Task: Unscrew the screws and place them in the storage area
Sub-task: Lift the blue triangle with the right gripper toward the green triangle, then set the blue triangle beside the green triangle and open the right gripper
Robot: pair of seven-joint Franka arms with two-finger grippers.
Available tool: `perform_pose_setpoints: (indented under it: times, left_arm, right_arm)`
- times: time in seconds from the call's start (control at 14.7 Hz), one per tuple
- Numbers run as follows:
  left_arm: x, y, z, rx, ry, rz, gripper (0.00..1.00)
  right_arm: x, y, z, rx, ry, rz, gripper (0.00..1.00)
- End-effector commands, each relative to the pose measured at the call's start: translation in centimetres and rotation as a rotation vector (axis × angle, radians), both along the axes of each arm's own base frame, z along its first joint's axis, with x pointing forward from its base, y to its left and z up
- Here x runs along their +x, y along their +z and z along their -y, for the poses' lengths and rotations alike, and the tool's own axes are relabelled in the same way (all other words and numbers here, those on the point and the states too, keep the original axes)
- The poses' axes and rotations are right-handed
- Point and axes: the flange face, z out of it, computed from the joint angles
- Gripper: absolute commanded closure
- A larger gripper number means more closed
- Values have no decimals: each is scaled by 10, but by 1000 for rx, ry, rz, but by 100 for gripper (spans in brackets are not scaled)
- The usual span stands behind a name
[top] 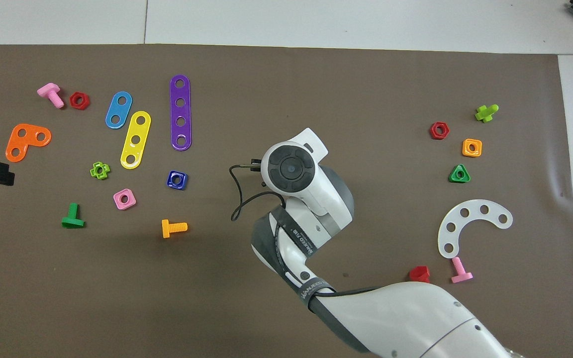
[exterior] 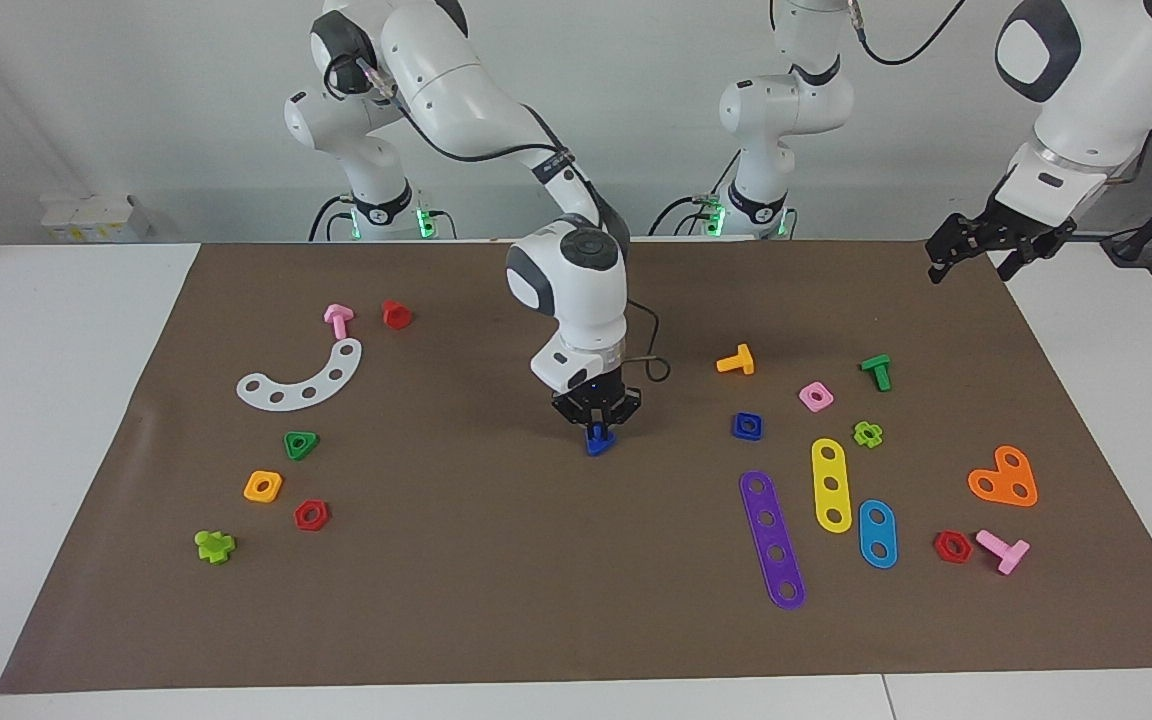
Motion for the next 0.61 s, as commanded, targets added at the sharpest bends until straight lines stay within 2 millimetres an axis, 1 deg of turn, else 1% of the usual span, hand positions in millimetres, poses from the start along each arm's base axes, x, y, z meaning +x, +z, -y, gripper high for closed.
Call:
perform_pose_setpoints:
  times: [0.0,0.07,0.14,0.2,0.27,0.34,0.41,0.48,0.54]
  left_arm:
    - [-8,5,2,-47,15,2,0]
    - [-8,7,2,-58,17,2,0]
    - [-8,6,3,-66,16,-2,0]
    - [-9,7,4,-79,17,-5,0]
    - [-9,10,8,-92,12,-4,0]
    - [-10,9,14,-93,3,-19,0]
    - [-11,9,18,-87,-7,-30,0]
    - [-13,7,23,-81,-19,-46,0]
    - [-14,9,23,-75,-19,-53,0]
  right_arm:
    - [18,82,92,-44,8,7,100]
    - [22,96,130,-61,8,-5,100]
    - [22,104,164,-74,15,-15,100]
    - [19,100,200,-90,21,-40,100]
    - [15,92,228,-106,41,-66,100]
    - [12,81,252,-115,56,-82,100]
    - [10,71,285,-119,54,-93,100]
    - [8,63,309,-117,67,-88,100]
    - [3,53,333,-116,77,-96,100]
